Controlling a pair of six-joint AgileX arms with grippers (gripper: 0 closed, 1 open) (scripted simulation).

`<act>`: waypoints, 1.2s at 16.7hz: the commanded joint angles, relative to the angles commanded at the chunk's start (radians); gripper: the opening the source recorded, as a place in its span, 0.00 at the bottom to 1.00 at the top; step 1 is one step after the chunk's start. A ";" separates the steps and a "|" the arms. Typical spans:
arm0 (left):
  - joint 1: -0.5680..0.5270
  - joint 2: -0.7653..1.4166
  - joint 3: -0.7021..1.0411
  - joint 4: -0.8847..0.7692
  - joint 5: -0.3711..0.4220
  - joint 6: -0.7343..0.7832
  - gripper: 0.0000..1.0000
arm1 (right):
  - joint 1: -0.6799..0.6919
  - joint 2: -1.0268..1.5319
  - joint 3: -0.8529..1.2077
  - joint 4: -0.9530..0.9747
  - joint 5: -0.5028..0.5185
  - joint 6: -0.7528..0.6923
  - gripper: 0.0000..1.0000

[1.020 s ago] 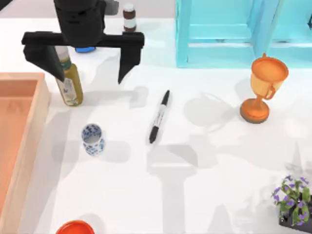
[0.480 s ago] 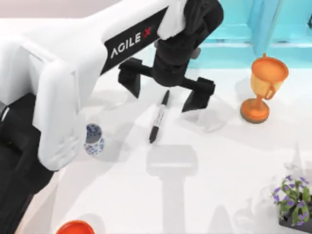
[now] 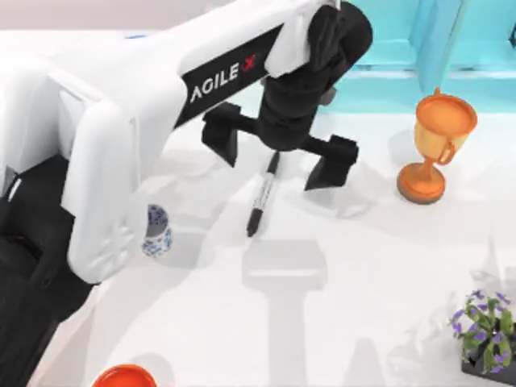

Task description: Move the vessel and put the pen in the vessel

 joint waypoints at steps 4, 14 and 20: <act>0.016 0.029 -0.111 0.142 0.000 0.016 1.00 | 0.000 0.000 0.000 0.000 0.000 0.000 1.00; 0.031 0.058 -0.219 0.283 0.001 0.032 0.92 | 0.000 0.000 0.000 0.000 0.000 0.000 1.00; 0.031 0.058 -0.219 0.283 0.001 0.032 0.47 | 0.000 0.000 0.000 0.000 0.000 0.000 1.00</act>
